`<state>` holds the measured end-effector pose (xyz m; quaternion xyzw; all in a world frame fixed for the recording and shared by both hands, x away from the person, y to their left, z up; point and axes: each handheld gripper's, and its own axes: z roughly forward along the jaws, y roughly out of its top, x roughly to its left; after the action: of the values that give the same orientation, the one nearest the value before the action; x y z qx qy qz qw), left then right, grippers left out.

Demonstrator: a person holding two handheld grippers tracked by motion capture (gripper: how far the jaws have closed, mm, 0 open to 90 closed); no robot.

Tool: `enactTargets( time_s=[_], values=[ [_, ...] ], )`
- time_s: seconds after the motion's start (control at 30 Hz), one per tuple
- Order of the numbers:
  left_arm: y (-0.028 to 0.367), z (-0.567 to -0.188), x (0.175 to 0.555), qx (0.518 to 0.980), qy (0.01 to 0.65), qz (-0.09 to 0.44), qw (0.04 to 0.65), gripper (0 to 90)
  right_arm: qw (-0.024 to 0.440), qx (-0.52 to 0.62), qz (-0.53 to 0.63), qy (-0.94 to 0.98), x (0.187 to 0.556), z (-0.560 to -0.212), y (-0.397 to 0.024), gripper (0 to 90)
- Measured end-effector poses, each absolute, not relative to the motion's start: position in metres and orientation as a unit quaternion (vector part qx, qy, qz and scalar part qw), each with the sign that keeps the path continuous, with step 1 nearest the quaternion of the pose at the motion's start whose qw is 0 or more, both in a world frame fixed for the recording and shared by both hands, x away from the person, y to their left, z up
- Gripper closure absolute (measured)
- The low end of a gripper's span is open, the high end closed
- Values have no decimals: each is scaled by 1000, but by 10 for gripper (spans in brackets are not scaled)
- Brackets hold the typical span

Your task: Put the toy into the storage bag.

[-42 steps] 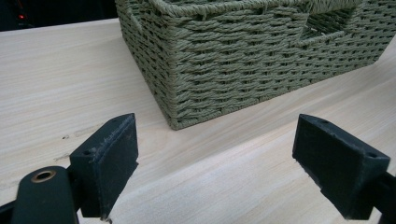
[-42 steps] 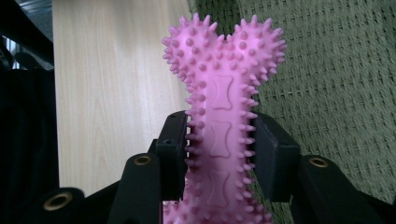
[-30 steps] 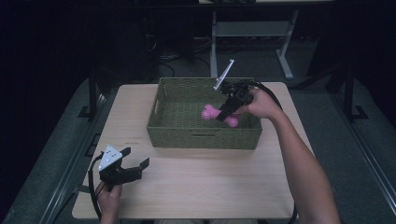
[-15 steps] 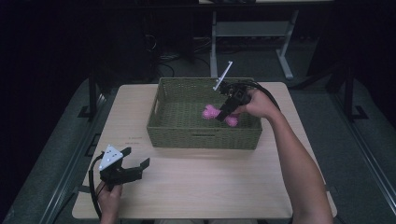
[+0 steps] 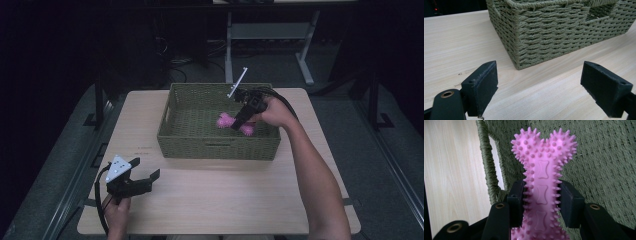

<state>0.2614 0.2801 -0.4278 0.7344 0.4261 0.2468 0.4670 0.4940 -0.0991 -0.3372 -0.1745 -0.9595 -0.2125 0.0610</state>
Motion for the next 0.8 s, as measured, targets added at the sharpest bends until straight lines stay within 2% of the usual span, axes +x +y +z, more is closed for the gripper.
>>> enactTargets(
  time_s=[0.8],
  values=[
    [280,-428,262,736,426,247,465,138,74,-182,-210,-958,497,-362,-98,573]
  ],
)
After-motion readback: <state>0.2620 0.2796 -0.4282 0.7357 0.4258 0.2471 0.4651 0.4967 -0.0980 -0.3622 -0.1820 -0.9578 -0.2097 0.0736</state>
